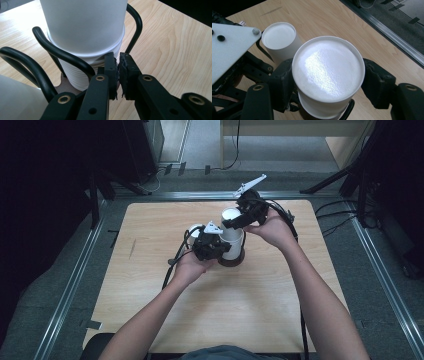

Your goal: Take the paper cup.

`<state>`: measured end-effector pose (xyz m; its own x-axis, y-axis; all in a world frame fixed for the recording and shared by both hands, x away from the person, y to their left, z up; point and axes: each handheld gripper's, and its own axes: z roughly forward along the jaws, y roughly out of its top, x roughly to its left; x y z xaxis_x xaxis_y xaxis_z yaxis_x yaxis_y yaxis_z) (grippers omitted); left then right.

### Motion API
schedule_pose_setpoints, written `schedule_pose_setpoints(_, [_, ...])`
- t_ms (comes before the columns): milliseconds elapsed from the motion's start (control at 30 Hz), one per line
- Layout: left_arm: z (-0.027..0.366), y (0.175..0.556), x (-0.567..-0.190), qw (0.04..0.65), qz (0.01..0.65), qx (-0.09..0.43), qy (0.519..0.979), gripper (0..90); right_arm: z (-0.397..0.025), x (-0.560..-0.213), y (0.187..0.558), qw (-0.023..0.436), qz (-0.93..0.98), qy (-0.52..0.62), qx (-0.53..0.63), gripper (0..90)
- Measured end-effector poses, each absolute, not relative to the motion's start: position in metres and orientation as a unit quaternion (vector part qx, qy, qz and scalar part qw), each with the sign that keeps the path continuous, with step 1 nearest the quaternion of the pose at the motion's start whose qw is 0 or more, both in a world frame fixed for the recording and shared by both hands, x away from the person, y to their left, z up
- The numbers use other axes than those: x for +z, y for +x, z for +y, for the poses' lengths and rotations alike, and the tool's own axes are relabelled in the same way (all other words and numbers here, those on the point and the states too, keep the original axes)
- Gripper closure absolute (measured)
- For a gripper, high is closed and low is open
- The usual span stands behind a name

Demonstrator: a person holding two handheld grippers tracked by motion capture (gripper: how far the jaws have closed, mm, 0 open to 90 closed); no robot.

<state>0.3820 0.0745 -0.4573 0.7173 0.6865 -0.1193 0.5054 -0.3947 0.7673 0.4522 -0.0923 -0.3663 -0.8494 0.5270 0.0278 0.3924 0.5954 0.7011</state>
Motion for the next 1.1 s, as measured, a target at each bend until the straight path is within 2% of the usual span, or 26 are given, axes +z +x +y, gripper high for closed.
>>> schedule_pose_setpoints(467, [0.075,0.382,-0.458,0.417,0.361,0.107,0.827,84.3,-0.093,-0.350,0.450,0.097,0.888,0.257,0.368,33.5])
schedule_pose_setpoints(1100, [0.076,0.382,-0.458,0.418,0.361,0.103,0.828,81.9,-0.106,-0.288,0.431,0.101,0.881,0.254,0.386,33.9])
